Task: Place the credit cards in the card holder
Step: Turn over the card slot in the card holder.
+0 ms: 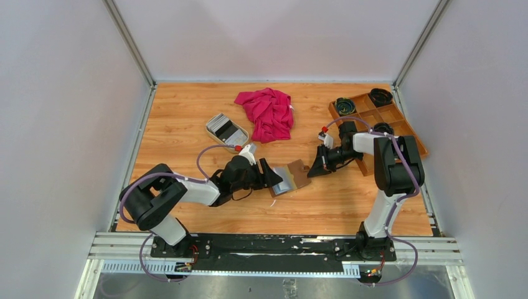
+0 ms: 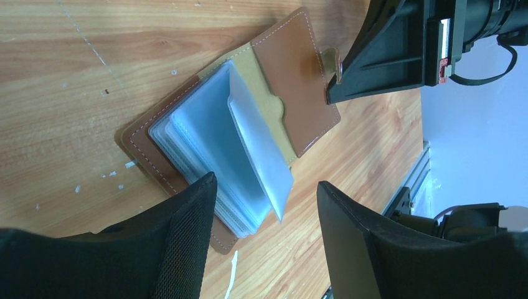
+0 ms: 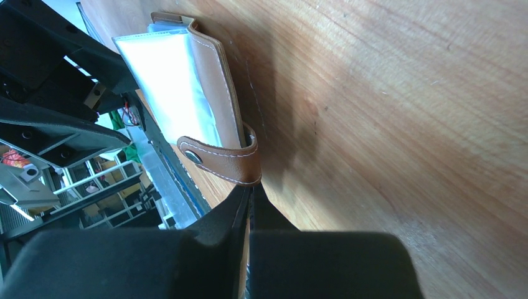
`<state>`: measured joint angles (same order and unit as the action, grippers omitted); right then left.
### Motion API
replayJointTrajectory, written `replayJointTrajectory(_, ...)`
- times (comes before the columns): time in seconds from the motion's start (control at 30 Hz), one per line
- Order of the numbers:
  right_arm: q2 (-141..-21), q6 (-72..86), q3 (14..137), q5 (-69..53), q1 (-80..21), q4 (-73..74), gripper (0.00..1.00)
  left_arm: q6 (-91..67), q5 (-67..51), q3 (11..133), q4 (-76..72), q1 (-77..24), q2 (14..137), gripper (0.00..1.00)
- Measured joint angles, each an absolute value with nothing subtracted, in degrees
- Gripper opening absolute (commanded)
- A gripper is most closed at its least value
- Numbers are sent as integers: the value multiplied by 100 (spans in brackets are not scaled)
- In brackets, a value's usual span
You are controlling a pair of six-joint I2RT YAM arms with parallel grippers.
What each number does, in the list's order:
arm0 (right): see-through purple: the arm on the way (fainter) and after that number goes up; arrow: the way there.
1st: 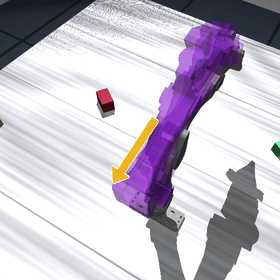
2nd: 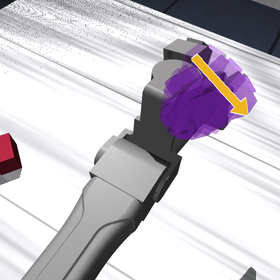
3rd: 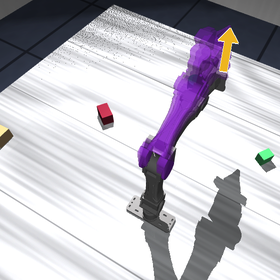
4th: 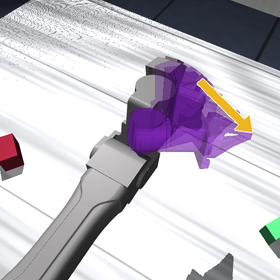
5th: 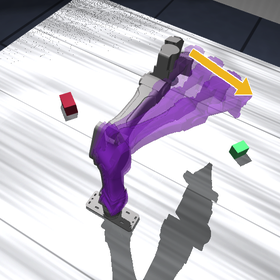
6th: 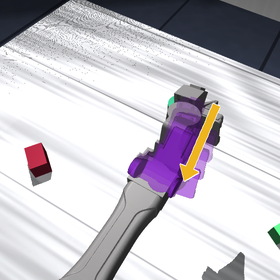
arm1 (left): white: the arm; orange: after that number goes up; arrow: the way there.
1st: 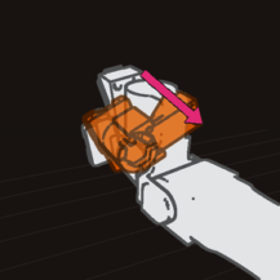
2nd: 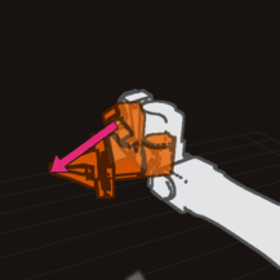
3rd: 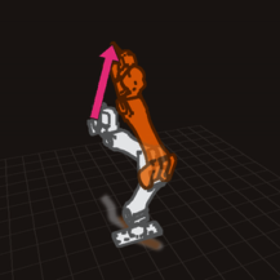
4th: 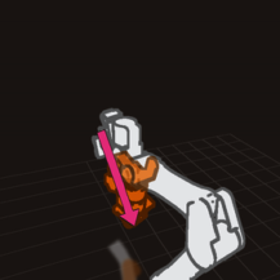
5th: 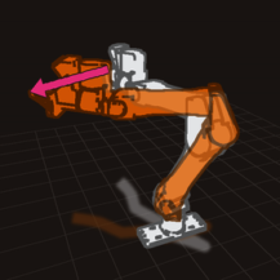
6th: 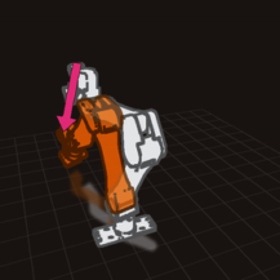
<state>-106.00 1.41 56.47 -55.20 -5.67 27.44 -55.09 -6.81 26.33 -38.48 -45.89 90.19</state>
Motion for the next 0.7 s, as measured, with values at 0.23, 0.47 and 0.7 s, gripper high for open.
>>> replayJointTrajectory(0.23, -10615, 139, 5651, -5520, -567, 2751, 0, -5564, -681, 2620, -3769, -4589, 8986, 64)
replayJointTrajectory(0.47, -10615, 137, 5651, -5520, -567, 2759, 0, -5625, -683, 2626, -3778, -4589, 9070, 64)
replayJointTrajectory(0.7, -10615, 108, 5653, -5483, -548, 2775, 1, -5758, -753, 2827, -3927, -4587, 9369, 64)
